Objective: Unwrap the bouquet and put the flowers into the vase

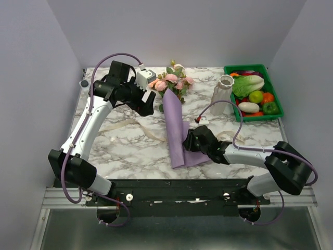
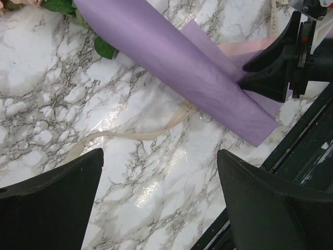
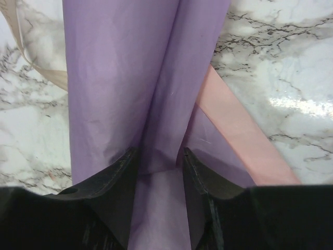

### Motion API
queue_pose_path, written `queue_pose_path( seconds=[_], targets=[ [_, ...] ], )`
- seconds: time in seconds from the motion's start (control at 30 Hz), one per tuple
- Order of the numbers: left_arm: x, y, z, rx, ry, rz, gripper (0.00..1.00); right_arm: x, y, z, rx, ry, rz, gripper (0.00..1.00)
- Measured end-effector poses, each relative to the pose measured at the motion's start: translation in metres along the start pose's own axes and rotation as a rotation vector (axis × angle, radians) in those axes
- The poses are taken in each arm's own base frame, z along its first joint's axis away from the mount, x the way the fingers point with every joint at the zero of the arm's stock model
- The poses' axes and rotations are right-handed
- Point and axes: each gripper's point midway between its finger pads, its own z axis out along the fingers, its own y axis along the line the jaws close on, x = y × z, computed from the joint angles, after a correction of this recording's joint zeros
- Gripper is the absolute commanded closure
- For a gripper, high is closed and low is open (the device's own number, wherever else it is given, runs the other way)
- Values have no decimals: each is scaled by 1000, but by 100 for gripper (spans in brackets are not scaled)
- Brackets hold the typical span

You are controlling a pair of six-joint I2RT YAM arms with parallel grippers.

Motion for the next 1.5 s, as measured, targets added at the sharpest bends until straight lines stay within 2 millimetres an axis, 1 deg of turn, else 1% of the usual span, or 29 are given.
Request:
queue_pose_path(
  seconds=[0.03, 0.13, 0.3, 0.4, 0.5, 0.53, 0.6, 0.63, 0.8, 0.9, 1.07, 1.17, 1.33, 1.43, 1.47, 1.5],
  targets=[
    [0, 0, -2, -9, -3, 3, 1, 0, 1, 2, -1, -3, 11, 64],
    [1, 2, -5, -26, 1, 5, 1, 0, 2, 4, -3, -7, 28, 65],
    [8, 3, -4, -36, 22, 1, 1, 2, 3, 7, -1, -5, 57, 65],
    [12, 4, -3, -41, 32, -2, 1, 4, 2, 10, 4, 1, 68, 67],
    [13, 5, -3, -45, 36, -3, 1, 9, -1, 12, 15, 15, 67, 82],
    [13, 5, -4, -45, 37, -3, 1, 10, -1, 13, 16, 16, 68, 91],
    [14, 4, -4, -46, 38, -3, 1, 10, -1, 13, 16, 16, 69, 97],
    [15, 4, -4, -45, 39, -4, 1, 9, 0, 13, 14, 14, 72, 100],
    [17, 4, -3, -44, 44, -7, 1, 2, 4, 9, 0, -6, 72, 99],
    [17, 4, -3, -44, 44, -7, 1, -12, 11, 1, -30, -44, 71, 100],
    [17, 4, -3, -44, 44, -7, 1, -45, 32, -20, -124, -132, 58, 99],
    [17, 5, -2, -47, 44, -8, 1, -70, 53, -30, -192, -179, 39, 99],
    [16, 10, -3, -78, 43, -17, 1, -115, 97, -49, -293, -270, -30, 100],
    [16, 13, -2, -91, 47, -25, 1, -136, 113, -60, -321, -321, -72, 99],
    [16, 14, -2, -96, 49, -27, 1, -140, 115, -62, -323, -333, -83, 90],
    [16, 15, -1, -101, 50, -28, 1, -142, 116, -64, -320, -341, -96, 77]
  ],
)
